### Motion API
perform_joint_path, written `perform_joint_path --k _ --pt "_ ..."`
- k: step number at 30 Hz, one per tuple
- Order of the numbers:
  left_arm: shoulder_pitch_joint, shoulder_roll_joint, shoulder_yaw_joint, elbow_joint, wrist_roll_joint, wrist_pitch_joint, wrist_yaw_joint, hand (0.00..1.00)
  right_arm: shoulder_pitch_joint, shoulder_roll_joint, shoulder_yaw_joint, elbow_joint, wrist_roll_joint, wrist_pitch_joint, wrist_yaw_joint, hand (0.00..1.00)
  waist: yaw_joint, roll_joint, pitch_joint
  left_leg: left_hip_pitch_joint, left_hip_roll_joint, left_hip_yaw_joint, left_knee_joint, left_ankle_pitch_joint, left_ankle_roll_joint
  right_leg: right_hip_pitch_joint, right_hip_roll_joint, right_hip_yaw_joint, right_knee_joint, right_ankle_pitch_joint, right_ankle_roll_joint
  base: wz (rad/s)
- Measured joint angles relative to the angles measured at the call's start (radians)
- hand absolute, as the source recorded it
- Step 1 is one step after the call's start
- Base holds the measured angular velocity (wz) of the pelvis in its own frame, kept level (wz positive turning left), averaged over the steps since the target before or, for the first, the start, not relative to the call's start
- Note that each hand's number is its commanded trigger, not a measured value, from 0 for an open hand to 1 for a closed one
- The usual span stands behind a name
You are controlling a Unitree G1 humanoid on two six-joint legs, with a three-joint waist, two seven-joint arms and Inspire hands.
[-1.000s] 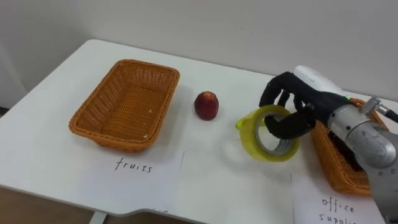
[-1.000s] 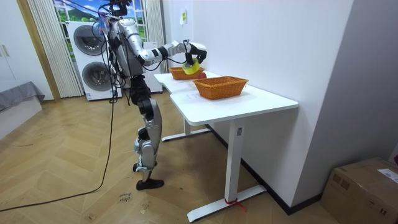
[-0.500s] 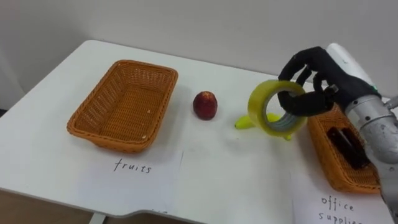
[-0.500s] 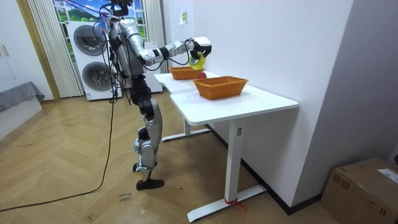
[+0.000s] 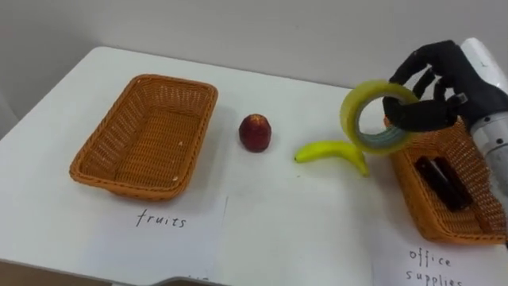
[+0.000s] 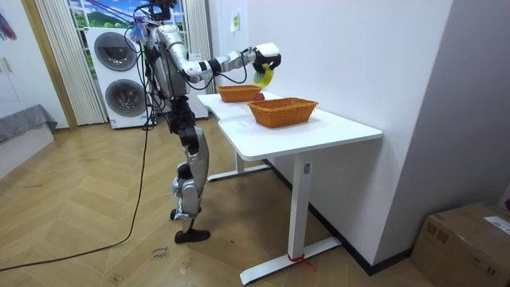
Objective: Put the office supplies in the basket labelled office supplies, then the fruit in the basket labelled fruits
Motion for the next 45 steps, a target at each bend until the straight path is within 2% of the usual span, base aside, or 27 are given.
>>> perform_joint_path --k 8,14,18,26,32,42,43,45 --pt "0.001 0.0 0.005 0.0 0.0 0.01 -0.018 0.0 -0.006 -0.016 -0.038 0.077 0.018 0.015 0.0 1.0 -0.015 -0.002 -0.0001 0.01 0.012 0.048 -0.008 -0.001 -0.002 -0.033 0.012 0.046 0.018 0.001 -0.005 -0.17" --pt "-0.001 0.001 0.051 -0.001 0.0 0.027 -0.018 0.0 -0.006 -0.03 -0.07 0.133 0.053 0.035 -0.006 1.0 -0.027 -0.007 -0.0028 0.004 0.015 0.076 -0.01 -0.001 -0.002 -0.058 0.016 0.073 0.026 0.004 -0.006 -0.15" --pt "0.001 0.0 0.068 -0.001 -0.001 0.028 -0.018 0.0 -0.007 -0.031 -0.101 0.134 0.066 0.036 -0.007 1.0 -0.055 -0.01 -0.005 -0.007 0.015 0.078 -0.008 -0.001 -0.002 -0.067 0.016 0.076 0.033 0.004 -0.007 -0.04" --pt "0.016 0.0 0.065 -0.001 -0.001 0.028 -0.015 0.0 -0.006 -0.031 -0.105 0.172 0.099 0.036 -0.034 1.0 -0.08 -0.01 -0.0036 -0.002 0.017 0.086 -0.008 -0.001 -0.002 -0.066 0.017 0.081 0.034 0.005 -0.007 -0.02" --pt "0.016 0.001 0.061 0.002 -0.006 0.028 -0.015 0.0 -0.004 -0.031 -0.104 0.252 0.094 0.04 -0.051 1.0 -0.079 -0.012 0.0036 -0.003 0.022 0.099 -0.009 -0.002 -0.003 -0.072 0.025 0.104 0.033 0.007 -0.01 -0.06" --pt "0.008 0.0 0.062 0.001 -0.049 0.03 -0.018 0.0 0.024 -0.031 -0.103 0.253 0.091 0.049 -0.052 1.0 -0.075 -0.01 0.0016 0.001 0.026 0.113 -0.007 -0.003 -0.006 -0.072 0.029 0.111 0.029 0.01 -0.013 -0.04" --pt "0.007 0.0 0.062 0.001 -0.049 0.03 -0.018 0.0 0.028 -0.031 -0.103 0.253 0.088 0.049 -0.052 0.8 -0.074 -0.01 0.0013 0.002 0.026 0.114 -0.007 -0.003 -0.006 -0.072 0.029 0.111 0.029 0.01 -0.013 0.0" --pt "0.001 0.0 0.062 0.001 -0.053 0.03 -0.018 0.0 0.041 -0.03 -0.102 0.253 0.08 0.049 -0.052 0.52 -0.069 -0.004 -0.0015 0.006 0.026 0.115 -0.008 -0.003 -0.006 -0.071 0.029 0.112 0.03 0.01 -0.013 -0.02"
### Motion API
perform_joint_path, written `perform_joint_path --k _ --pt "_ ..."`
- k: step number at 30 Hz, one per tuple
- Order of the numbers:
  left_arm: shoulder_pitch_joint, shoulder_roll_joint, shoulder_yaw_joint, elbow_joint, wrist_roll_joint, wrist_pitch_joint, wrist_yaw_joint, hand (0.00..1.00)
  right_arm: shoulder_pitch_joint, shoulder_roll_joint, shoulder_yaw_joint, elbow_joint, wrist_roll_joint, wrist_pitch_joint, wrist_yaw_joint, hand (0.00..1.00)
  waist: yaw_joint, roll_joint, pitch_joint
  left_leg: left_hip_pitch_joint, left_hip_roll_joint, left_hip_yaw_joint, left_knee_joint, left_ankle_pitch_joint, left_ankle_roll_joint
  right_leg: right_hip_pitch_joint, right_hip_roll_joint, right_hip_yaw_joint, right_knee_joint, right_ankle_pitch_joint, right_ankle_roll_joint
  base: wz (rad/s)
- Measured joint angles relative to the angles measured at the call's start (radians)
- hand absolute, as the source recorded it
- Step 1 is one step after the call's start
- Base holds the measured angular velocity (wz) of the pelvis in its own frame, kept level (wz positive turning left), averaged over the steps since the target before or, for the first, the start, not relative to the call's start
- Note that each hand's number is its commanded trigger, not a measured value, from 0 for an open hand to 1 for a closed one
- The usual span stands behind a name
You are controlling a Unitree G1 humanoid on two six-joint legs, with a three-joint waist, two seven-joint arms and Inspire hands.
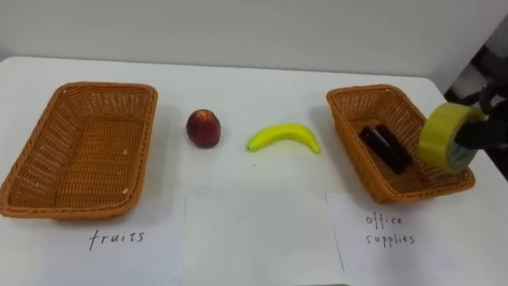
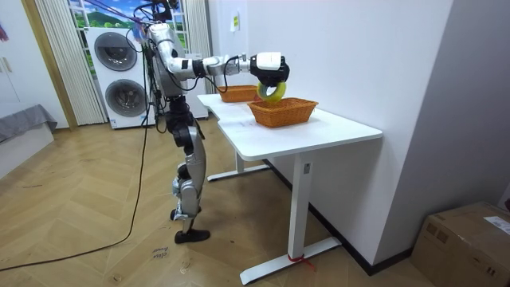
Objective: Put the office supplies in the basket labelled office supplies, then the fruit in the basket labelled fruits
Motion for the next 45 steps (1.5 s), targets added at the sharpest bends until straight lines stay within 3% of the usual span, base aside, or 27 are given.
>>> perform_joint_path --k 1,3,4,17,27,34,45 --pt "0.0 0.0 0.0 0.0 -0.003 0.0 0.0 0.0 0.001 0.0 0.0 0.0 0.0 0.0 0.0 0.51 0.003 0.003 -0.0009 0.001 0.0 0.001 0.0 0.0 0.0 0.001 0.0 0.0 0.001 0.0 0.0 -0.03" --pt "-0.001 0.001 0.0 0.0 -0.006 -0.002 0.002 0.0 0.001 0.0 0.0 0.0 0.0 0.0 0.0 0.14 0.004 0.01 -0.0015 0.004 0.001 0.001 0.0 0.0 0.0 0.004 0.0 -0.001 0.002 0.0 0.0 0.0" --pt "-0.001 0.002 0.0 0.0 -0.006 -0.002 0.002 0.0 0.001 0.0 0.001 0.0 0.001 0.0 0.0 0.0 0.004 0.011 -0.0015 0.004 0.001 0.001 0.0 0.0 0.0 0.004 0.0 -0.002 0.002 0.0 0.0 0.03" --pt "0.01 0.013 0.0 -0.001 -0.026 0.0 0.023 0.0 0.001 0.0 0.04 -0.044 -0.041 0.001 -0.002 0.0 0.019 0.009 0.0 0.008 0.001 0.001 -0.007 0.0 0.0 0.0 0.0 -0.005 0.005 0.0 0.0 0.01" --pt "0.042 0.013 0.0 0.007 -0.026 0.001 0.042 0.0 0.006 0.0 0.04 -0.063 -0.043 0.001 -0.023 0.0 0.025 -0.013 -0.0021 0.01 0.001 -0.001 -0.001 0.0 0.0 0.008 0.0 -0.002 0.003 0.0 0.0 0.0" --pt "0.048 0.012 -0.003 0.021 -0.027 0.001 0.045 0.0 0.033 0.0 0.04 -0.063 -0.042 0.001 -0.023 0.0 0.023 -0.012 0.0013 0.01 0.002 -0.002 -0.002 -0.003 -0.002 0.012 0.0 -0.007 0.001 0.0 0.0 0.01" --pt "0.061 0.012 -0.003 0.02 -0.035 0.001 0.049 0.0 0.063 0.0 0.04 -0.063 -0.043 0.0 -0.023 0.0 0.022 -0.014 -0.0022 0.008 0.003 -0.005 0.0 -0.003 -0.002 0.023 0.001 -0.01 -0.01 0.001 -0.001 0.0"
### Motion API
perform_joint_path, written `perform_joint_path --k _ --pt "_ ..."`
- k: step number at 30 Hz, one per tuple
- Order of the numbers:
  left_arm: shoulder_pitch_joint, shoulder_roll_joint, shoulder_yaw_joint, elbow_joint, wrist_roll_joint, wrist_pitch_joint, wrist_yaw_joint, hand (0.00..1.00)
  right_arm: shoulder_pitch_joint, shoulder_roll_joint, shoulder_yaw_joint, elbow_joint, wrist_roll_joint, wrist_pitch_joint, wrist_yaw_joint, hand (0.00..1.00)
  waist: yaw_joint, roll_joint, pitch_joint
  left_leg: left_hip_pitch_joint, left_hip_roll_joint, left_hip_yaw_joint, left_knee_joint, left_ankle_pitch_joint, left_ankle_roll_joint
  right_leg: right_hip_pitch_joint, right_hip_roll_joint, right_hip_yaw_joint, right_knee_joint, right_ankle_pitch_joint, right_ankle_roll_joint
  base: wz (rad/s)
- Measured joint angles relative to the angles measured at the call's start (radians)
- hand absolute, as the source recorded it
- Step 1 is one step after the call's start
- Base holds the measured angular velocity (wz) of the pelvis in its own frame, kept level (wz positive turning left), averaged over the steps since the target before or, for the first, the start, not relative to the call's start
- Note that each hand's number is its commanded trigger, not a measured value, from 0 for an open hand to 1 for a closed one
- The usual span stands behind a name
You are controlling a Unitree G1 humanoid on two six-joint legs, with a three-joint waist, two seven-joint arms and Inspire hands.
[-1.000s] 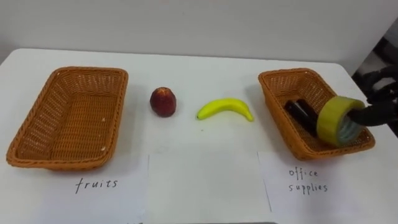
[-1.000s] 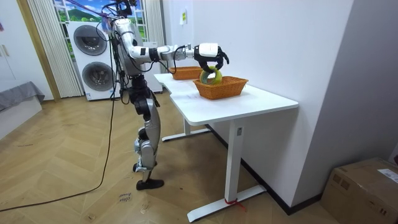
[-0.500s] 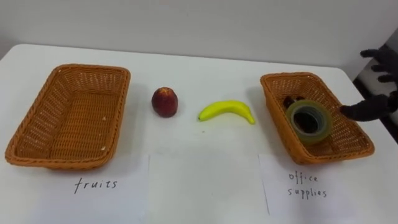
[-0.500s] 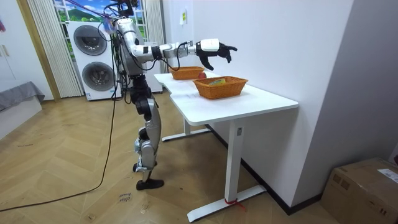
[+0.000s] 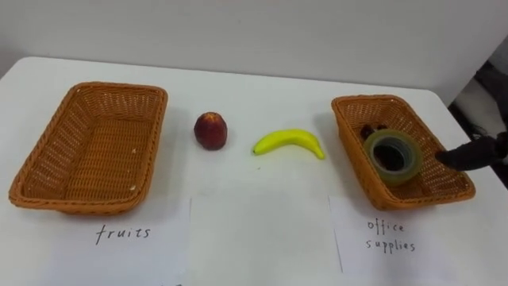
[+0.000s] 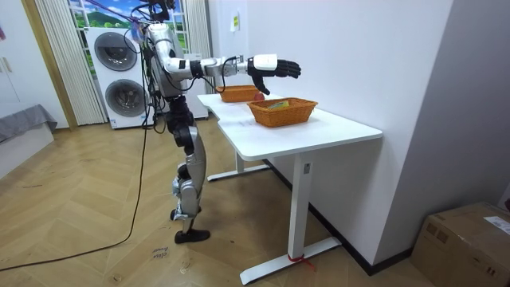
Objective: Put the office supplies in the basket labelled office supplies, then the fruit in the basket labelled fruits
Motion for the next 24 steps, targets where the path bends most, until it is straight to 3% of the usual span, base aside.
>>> perform_joint_path --k 7,16,18,24 --pt "-0.007 0.0 0.0 -0.003 -0.012 -0.003 0.002 0.0 -0.002 0.0 0.0 -0.011 0.0 -0.001 -0.006 0.0 0.002 0.0 0.0006 0.0 0.0 -0.001 0.002 0.0 0.0 -0.003 -0.001 -0.001 0.002 0.0 0.0 0.0" --pt "-0.055 0.001 0.008 0.003 -0.012 -0.005 0.001 0.0 -0.033 0.0 0.0 -0.036 0.028 -0.005 -0.013 0.0 0.028 -0.01 0.012 0.005 -0.004 -0.004 0.002 0.0 0.001 -0.005 -0.005 -0.002 0.016 -0.001 0.001 0.0" --pt "-0.055 -0.002 0.007 0.005 -0.012 -0.005 -0.002 0.0 -0.061 0.0 0.0 -0.038 0.032 -0.012 -0.014 0.0 0.035 -0.019 0.0075 0.008 -0.004 -0.007 0.001 0.0 0.001 0.0 -0.006 -0.002 0.021 -0.002 0.001 0.0" --pt "-0.067 -0.004 0.013 0.012 -0.012 -0.006 -0.011 0.0 -0.161 0.0 0.001 -0.046 0.03 -0.015 -0.008 0.0 0.03 -0.024 0.0047 -0.002 -0.005 -0.029 0.007 0.0 0.0 0.008 -0.007 -0.027 0.013 -0.003 0.001 0.13"
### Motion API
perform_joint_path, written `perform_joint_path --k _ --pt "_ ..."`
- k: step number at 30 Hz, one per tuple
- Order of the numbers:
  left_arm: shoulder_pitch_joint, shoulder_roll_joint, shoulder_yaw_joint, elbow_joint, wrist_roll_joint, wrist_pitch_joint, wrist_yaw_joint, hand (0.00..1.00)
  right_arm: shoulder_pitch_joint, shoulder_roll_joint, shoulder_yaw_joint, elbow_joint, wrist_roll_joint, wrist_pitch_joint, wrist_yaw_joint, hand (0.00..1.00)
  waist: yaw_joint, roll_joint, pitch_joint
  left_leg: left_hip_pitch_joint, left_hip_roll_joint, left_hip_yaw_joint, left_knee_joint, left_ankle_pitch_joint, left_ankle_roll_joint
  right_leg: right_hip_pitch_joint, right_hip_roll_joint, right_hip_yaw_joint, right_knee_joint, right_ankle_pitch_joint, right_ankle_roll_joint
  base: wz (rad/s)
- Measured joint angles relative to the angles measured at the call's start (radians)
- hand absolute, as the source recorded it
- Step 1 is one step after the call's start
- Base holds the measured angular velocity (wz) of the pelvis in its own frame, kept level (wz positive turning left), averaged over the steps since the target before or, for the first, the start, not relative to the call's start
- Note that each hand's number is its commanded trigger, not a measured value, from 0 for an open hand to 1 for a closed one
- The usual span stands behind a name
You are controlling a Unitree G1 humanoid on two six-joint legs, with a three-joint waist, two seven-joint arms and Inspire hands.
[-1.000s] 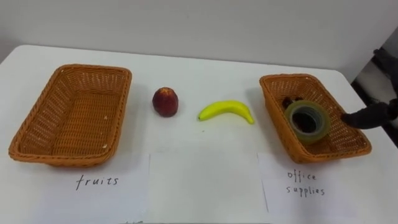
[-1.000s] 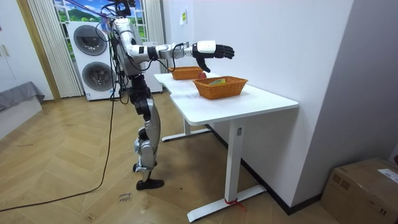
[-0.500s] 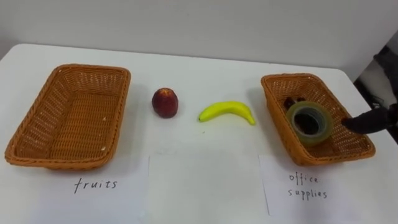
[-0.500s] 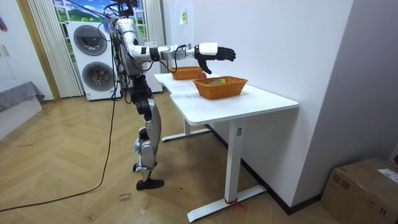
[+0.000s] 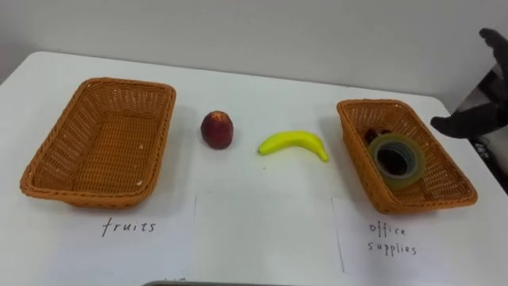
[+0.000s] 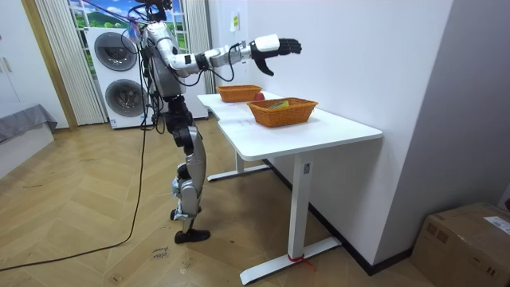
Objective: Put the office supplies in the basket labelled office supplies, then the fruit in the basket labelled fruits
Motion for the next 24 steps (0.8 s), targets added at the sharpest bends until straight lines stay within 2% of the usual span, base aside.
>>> perform_joint_path --k 3,4,9,10,11,13,15,17,19,22,24 --pt "-0.001 -0.007 0.0 0.0 0.0 0.0 0.0 0.0 -0.062 0.0 0.001 -0.002 -0.002 0.0 0.004 0.0 0.001 0.0 -0.001 -0.014 -0.001 -0.015 0.002 0.0 0.0 -0.008 -0.001 -0.009 0.0 0.0 0.0 0.08" --pt "-0.001 -0.006 0.0 -0.001 0.0 0.0 0.002 0.0 -0.069 0.0 0.001 -0.002 -0.002 -0.001 0.003 0.0 0.001 -0.006 -0.0053 -0.016 -0.001 -0.017 0.002 0.0 0.0 -0.01 -0.001 -0.011 0.001 0.0 0.0 0.1" --pt "0.002 -0.006 -0.001 -0.001 -0.02 -0.001 0.024 0.0 -0.089 -0.001 0.023 -0.001 0.049 -0.009 -0.004 0.0 0.023 -0.004 -0.0029 -0.017 0.0 -0.026 0.002 0.001 -0.001 -0.005 0.0 -0.02 0.0 0.0 0.0 0.06" --pt "0.002 -0.005 -0.001 0.001 -0.02 -0.003 0.026 0.0 -0.089 -0.003 0.035 -0.001 0.055 -0.009 -0.004 0.0 0.023 -0.009 -0.0048 -0.018 0.0 -0.027 0.001 0.001 -0.001 -0.004 -0.001 -0.026 0.0 0.0 0.0 0.13" --pt "0.001 -0.002 -0.001 0.008 -0.02 -0.01 0.03 0.0 -0.089 -0.003 0.054 -0.001 0.073 -0.009 -0.002 0.0 0.023 -0.007 -0.0016 -0.02 -0.001 -0.032 0.001 0.001 -0.001 -0.003 -0.002 -0.031 0.0 0.0 0.0 0.12" --pt "0.001 0.004 -0.001 0.015 -0.021 -0.022 0.031 0.0 -0.096 -0.003 0.082 -0.001 0.099 -0.01 -0.001 0.0 0.027 -0.012 -0.0005 -0.024 -0.001 -0.035 0.002 0.001 -0.001 -0.005 -0.003 -0.036 0.0 0.0 0.0 0.07" --pt "-0.004 0.008 -0.001 0.018 -0.018 -0.026 0.029 0.0 -0.1 -0.003 0.096 0.015 0.118 -0.022 0.0 0.0 0.042 -0.015 -0.001 -0.035 -0.003 -0.036 0.003 0.002 -0.002 -0.012 -0.005 -0.043 0.0 0.0 0.0 0.04" --pt "-0.006 0.011 0.0 0.018 -0.018 -0.028 0.026 0.0 -0.103 -0.003 0.102 0.031 0.117 -0.023 0.002 0.0 0.046 -0.019 0.0017 -0.042 -0.003 -0.041 0.003 0.002 -0.002 -0.013 -0.008 -0.059 0.0 0.0 0.0 0.12" --pt "-0.002 0.014 0.0 0.018 -0.018 -0.028 0.021 0.0 -0.106 -0.004 0.112 0.047 0.117 -0.025 0.006 0.0 0.047 -0.022 0.001 -0.053 -0.004 -0.053 0.009 0.002 -0.002 -0.016 -0.01 -0.07 -0.001 0.0 0.0 0.18" --pt "-0.003 0.022 0.0 0.013 -0.018 -0.029 0.016 0.0 -0.125 -0.004 0.119 0.089 0.118 -0.027 0.01 0.0 0.054 -0.037 0.0018 -0.075 -0.004 -0.062 0.019 0.003 -0.003 -0.028 -0.01 -0.084 -0.006 0.0 -0.001 0.11" --pt "0.0 0.031 -0.001 0.013 -0.018 -0.029 0.001 0.0 -0.138 -0.004 0.125 0.118 0.117 -0.026 0.009 0.0 0.067 -0.045 -0.0028 -0.091 -0.005 -0.074 0.029 0.003 -0.004 -0.032 -0.008 -0.096 -0.016 0.003 -0.004 0.1"
